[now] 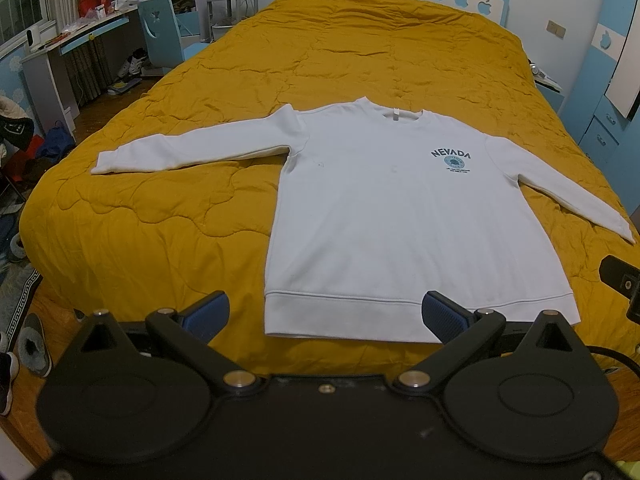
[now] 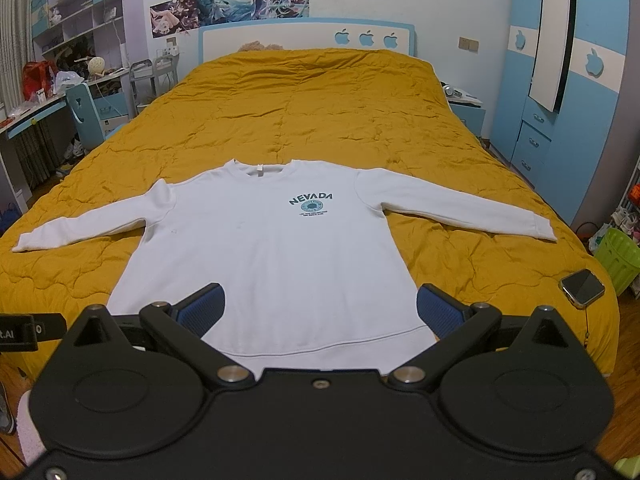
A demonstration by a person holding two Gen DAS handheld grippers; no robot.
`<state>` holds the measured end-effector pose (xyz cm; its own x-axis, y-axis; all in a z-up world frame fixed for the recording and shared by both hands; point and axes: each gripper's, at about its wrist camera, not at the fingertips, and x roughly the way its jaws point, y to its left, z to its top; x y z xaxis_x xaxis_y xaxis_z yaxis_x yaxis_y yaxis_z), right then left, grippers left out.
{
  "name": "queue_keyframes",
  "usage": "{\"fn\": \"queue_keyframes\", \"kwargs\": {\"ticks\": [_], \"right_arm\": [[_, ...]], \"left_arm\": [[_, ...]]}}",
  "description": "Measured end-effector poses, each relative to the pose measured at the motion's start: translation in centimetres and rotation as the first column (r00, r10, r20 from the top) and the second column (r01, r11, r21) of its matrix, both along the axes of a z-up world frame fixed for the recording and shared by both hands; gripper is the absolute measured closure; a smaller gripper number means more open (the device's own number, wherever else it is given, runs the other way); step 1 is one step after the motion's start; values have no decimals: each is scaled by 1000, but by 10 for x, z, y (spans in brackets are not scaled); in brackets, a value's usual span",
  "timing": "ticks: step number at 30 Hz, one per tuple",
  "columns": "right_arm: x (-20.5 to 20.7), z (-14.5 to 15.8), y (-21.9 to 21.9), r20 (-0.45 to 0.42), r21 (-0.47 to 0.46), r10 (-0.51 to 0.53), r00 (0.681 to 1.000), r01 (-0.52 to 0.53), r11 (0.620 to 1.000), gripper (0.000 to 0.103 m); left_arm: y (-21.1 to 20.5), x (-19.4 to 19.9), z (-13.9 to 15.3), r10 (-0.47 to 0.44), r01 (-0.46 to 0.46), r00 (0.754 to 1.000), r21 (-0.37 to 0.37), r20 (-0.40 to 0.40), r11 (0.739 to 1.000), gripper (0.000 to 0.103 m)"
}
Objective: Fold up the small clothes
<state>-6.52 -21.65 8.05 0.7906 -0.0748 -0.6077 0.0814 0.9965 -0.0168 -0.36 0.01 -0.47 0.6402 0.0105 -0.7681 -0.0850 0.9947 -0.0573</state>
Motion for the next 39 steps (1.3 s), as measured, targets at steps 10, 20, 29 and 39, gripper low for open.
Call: {"fn": "queue_keyframes", "kwargs": {"ticks": [10, 20, 29, 39], "right_arm": [[-1, 1, 1, 1, -1, 1, 1000, -1, 1000, 0], [-1, 0, 2, 1, 0, 1, 1000, -1, 1000, 0], [1, -5, 6, 0, 5, 0, 1000, 0, 1000, 0], [55, -17, 15, 63, -58, 26, 998, -22, 998, 0]], "left_arm": [[1, 0, -1, 1, -1, 1000, -1, 1, 1000, 0], [0, 2, -1, -3, 3, 1000, 3, -5, 1000, 0], [9, 14, -9, 4, -4, 1000, -18, -17, 1000, 0], [76, 79, -22, 46, -42, 996, -61, 72, 997, 0]]}}
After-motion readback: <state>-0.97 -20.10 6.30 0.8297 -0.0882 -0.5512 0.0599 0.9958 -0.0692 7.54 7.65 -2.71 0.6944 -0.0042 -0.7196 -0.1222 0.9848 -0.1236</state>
